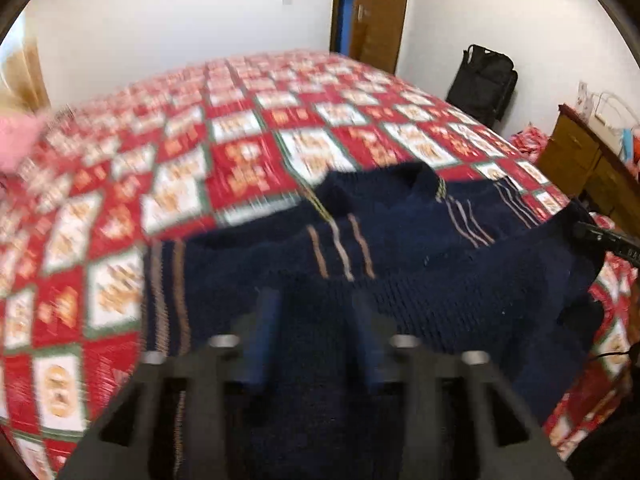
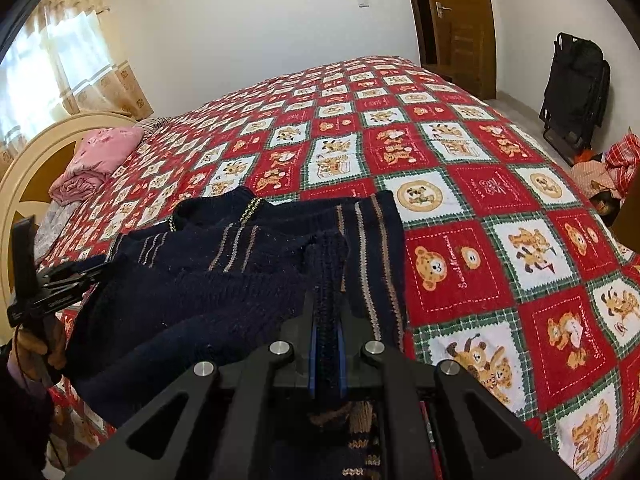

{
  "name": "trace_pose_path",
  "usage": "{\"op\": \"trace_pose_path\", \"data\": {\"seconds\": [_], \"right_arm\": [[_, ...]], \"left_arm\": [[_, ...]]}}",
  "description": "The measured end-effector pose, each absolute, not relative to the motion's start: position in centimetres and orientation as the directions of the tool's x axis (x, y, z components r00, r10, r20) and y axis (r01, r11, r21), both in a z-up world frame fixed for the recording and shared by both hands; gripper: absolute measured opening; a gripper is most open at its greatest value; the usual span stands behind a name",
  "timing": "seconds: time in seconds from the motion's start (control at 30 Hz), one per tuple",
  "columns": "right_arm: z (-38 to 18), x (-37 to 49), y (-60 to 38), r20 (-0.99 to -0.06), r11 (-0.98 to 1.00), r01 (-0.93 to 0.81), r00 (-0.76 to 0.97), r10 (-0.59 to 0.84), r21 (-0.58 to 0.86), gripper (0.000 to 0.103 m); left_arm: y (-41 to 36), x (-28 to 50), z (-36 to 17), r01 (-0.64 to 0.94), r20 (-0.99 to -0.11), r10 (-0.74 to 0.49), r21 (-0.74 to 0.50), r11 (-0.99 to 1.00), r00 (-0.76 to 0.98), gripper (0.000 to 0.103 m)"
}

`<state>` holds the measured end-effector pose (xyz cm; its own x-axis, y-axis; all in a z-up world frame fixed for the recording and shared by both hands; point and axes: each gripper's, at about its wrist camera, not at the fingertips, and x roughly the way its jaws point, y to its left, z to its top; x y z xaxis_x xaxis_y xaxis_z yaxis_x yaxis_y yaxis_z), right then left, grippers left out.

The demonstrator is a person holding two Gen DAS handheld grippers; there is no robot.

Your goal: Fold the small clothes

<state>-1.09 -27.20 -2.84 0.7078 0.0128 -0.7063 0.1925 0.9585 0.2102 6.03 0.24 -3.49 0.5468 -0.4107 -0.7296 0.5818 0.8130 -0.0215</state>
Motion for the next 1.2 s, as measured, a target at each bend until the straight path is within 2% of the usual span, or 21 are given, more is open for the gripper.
{"op": "trace_pose_path", "data": {"seconds": [0.03,0.13,0.2,0.27,0.4,0.43,0.47,0.53,0.6,0.77,0.9,1.03,1.2], "right_arm": [[-2.9,-1.1,-27.3,-0.707,0.957,0.194,0.707,0.015,0.215,0.007],[-3.1,-1.2,-27.4,-0.707,0.954,0.198,0.707,0.021,0.226,0.007],[-3.3,-1.3,-27.4,-0.709,0.953,0.2,0.705,0.021,0.228,0.007],[-3.5,-1.3,-27.5,-0.712,0.951,0.204,0.702,0.024,0.233,0.007],[-3.8,-1.4,-27.7,-0.712,0.946,0.213,0.701,0.027,0.245,0.007],[-3.8,-1.5,-27.6,-0.712,0.946,0.218,0.702,0.02,0.242,0.007],[-3.8,-1.6,-27.6,-0.711,0.945,0.221,0.703,0.016,0.24,0.007],[-3.6,-1.9,-27.4,-0.704,0.945,0.223,0.71,0.011,0.24,0.007],[-3.3,-2.2,-27.2,-0.695,0.947,0.22,0.719,0.006,0.236,0.007],[-1.8,-2.8,-26.2,-0.67,0.957,0.21,0.742,-0.022,0.202,0.007],[0.1,-3.3,-25.7,-0.637,0.961,0.184,0.771,-0.01,0.208,0.007],[1.8,-3.5,-24.4,-0.606,0.975,0.147,0.795,-0.017,0.165,0.007],[3.8,-1.9,-23.7,-0.577,0.987,0.107,0.817,-0.018,0.121,0.007]], "left_arm": [[0.3,5.8,-3.3,0.57,-0.719,-0.385,0.018,0.821,0.579,0.082],[0.5,6.4,-4.1,0.567,-0.735,-0.365,0.032,0.823,0.571,0.083],[0.8,7.0,-4.8,0.567,-0.754,-0.382,-0.016,0.824,0.534,0.075],[0.7,7.5,-5.5,0.577,-0.772,-0.402,-0.057,0.815,0.492,0.052],[0.6,8.4,-6.5,0.563,-0.785,-0.415,-0.104,0.82,0.46,0.05],[1.0,8.6,-6.5,0.551,-0.784,-0.425,-0.13,0.825,0.453,0.045],[1.5,8.8,-6.3,0.529,-0.78,-0.435,-0.16,0.834,0.45,0.031],[2.4,8.9,-6.1,0.5,-0.766,-0.456,-0.206,0.841,0.453,0.015],[3.3,8.4,-5.7,0.494,-0.734,-0.51,-0.272,0.826,0.448,0.013],[3.0,6.5,-5.1,0.523,-0.714,-0.521,-0.252,0.814,0.467,0.01],[4.1,5.9,-2.9,0.508,-0.656,-0.564,-0.304,0.806,0.501,0.008],[4.6,5.4,-0.6,0.52,-0.615,-0.574,-0.292,0.803,0.541,0.008],[4.4,6.3,-0.3,0.502,-0.618,-0.554,-0.281,0.818,0.557,0.008]]}}
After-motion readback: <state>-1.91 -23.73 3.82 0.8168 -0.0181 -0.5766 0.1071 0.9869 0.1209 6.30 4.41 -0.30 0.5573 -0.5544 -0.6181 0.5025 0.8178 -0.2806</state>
